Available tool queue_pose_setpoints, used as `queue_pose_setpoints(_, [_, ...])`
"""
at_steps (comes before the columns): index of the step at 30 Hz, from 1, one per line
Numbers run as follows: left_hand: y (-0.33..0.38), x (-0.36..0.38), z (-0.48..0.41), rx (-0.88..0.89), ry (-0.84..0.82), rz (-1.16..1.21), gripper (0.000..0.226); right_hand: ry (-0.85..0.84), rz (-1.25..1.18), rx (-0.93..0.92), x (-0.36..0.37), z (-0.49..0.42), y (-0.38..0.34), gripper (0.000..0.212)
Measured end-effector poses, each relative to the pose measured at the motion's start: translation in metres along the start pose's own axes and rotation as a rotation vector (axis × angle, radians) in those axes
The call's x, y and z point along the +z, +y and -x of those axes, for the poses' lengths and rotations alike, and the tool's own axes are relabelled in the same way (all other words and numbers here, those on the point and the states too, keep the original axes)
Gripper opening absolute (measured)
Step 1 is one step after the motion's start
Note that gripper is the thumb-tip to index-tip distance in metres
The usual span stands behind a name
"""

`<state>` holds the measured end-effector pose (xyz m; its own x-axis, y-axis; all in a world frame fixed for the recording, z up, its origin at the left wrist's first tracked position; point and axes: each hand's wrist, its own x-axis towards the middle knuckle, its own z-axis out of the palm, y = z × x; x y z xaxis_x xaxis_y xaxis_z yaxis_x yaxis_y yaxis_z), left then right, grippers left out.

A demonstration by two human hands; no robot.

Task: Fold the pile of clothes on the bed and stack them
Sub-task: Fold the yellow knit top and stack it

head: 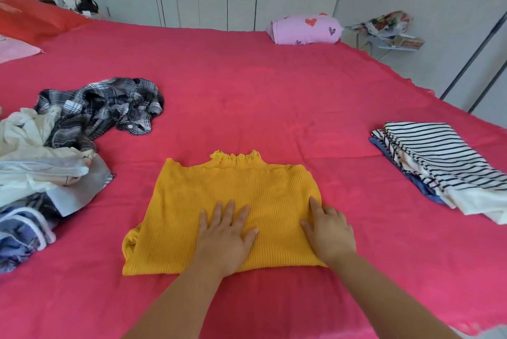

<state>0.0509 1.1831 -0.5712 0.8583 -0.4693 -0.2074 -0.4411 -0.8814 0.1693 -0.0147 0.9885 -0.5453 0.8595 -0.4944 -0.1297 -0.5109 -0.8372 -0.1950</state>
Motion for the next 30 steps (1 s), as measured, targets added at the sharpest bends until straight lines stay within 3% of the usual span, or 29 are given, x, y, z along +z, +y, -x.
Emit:
queue_pose_setpoints(9, [-0.007,-0.018,0.0,0.025,-0.086,0.147,0.064,0.034,-0.293,0.034,-0.046,0.0,-0.031,0.061])
queue_pose_setpoints(11, [-0.015,-0.029,0.003,0.041,-0.054,0.366,0.061,0.047,-0.301,0.003,-0.062,0.003,-0.058,0.063])
queue_pose_setpoints(13, [-0.028,-0.045,0.011,-0.014,0.053,0.716,0.056,0.055,-0.265,-0.069,-0.073,0.008,-0.094,0.062])
queue_pose_setpoints(15, [-0.045,-0.059,0.021,-0.077,0.178,0.9,0.052,0.072,-0.175,-0.181,-0.077,0.019,-0.138,0.057])
queue_pose_setpoints(18, [-0.08,-0.074,0.033,-0.102,0.378,0.816,0.048,0.066,-0.055,-0.338,-0.067,0.047,-0.203,0.041])
queue_pose_setpoints(20, [-0.11,-0.082,0.038,-0.153,0.479,0.792,0.047,-0.022,-0.024,-0.422,-0.05,0.069,-0.237,0.039])
queue_pose_setpoints(24, [-0.155,-0.089,0.048,-0.27,0.521,0.767,0.046,-0.258,-0.037,-0.589,-0.025,0.094,-0.263,0.041])
queue_pose_setpoints(27, [-0.153,-0.085,0.051,-0.198,0.51,0.746,0.048,-0.099,-0.06,-0.568,-0.036,0.081,-0.24,0.048])
queue_pose_setpoints(30, [-0.127,-0.083,0.052,0.035,0.406,0.676,0.058,-0.032,-0.015,-0.402,-0.047,0.048,-0.191,0.052])
